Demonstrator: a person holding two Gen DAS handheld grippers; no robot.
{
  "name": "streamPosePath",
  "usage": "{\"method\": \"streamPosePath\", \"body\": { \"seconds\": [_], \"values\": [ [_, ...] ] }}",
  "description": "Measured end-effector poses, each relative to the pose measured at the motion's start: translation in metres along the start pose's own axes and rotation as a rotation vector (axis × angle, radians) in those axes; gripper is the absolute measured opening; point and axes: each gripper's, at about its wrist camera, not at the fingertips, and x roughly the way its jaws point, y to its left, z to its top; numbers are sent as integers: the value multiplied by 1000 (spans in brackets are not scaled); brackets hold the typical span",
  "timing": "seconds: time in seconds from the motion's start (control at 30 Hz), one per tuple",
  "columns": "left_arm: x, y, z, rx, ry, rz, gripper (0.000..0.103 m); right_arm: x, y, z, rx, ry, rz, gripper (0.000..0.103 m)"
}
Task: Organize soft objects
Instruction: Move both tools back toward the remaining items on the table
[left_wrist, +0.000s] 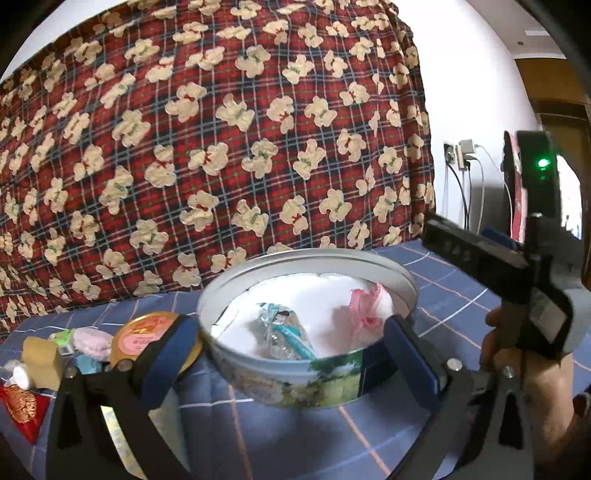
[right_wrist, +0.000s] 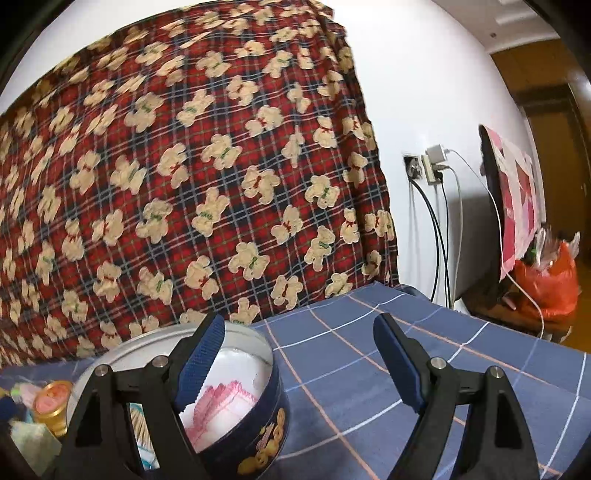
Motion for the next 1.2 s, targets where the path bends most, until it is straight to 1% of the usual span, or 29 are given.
{"method": "streamPosePath", "body": {
  "seconds": [0.13,0.27,0.33,0.4,0.53,0.67,0.77,0.87,0.93,1.07,1.2],
  "values": [
    [-14,11,-4,-1,-13,7,103,-8,5,-4,-1,27,12,84],
    [-27,26,-7,-27,-18,2,103,-25,1,-10,56,47,14,84],
    [-35,34,-7,-35,-26,-10,103,-36,2,-12,59,30,3,84],
    [-42,38,-9,-21,-34,-16,103,-45,4,-13,57,14,-2,84],
    [-60,55,-11,4,-60,-9,103,-63,17,-16,47,-8,16,84],
    [-74,91,-12,-4,-82,58,103,-84,41,-23,64,-40,71,85],
    [-80,124,-14,-24,-76,114,103,-96,62,-24,58,-64,120,85],
    [-82,159,-20,-48,-63,193,103,-111,92,-24,19,-102,189,85],
    [-82,182,-24,-79,-45,227,103,-121,115,-24,-16,-122,240,85],
    [-83,227,-34,-120,-17,310,103,-129,153,-26,-31,-100,354,85],
    [-85,260,-42,-116,3,376,103,-136,197,-37,-66,-69,453,85]
  ]
}}
